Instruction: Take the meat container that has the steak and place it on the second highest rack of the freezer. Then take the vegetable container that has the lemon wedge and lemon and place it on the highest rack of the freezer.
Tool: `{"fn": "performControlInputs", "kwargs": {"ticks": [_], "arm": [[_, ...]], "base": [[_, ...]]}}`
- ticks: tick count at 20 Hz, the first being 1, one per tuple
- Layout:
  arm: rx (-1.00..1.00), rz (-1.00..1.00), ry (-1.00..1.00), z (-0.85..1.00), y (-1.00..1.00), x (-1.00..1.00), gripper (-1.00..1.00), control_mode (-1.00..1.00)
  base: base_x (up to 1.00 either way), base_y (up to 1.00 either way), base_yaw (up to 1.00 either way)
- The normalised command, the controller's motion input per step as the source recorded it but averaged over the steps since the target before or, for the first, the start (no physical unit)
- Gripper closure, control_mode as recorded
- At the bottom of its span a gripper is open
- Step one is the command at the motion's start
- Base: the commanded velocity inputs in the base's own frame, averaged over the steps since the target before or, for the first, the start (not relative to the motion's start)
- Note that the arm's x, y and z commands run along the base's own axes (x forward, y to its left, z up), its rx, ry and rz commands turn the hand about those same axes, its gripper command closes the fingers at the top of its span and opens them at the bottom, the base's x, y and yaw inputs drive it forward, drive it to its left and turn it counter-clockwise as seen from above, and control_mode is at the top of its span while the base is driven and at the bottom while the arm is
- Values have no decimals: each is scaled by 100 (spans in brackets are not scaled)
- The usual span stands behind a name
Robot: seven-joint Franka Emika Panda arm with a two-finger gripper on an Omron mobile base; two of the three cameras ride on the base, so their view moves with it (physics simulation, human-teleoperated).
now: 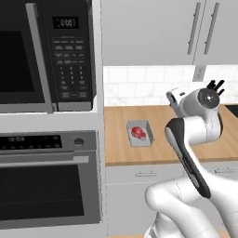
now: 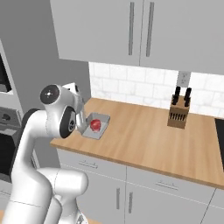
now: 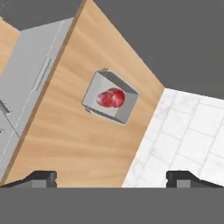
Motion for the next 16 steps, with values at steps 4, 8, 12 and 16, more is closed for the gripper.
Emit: {"fn": "performControlInputs", "kwargs": {"ticks": [4,8,12,16], "arm": [[20,-39,5,-28,1,0,-100,-100],[33,-40,14,-28,0,0,-100,-100],[46,-28,34,-13,1,0,-100,-100],[39,-9,35,-27,11,0,-100,-100]], "base": [[0,0,0],[0,0,0],[0,0,0],[0,0,0]]}}
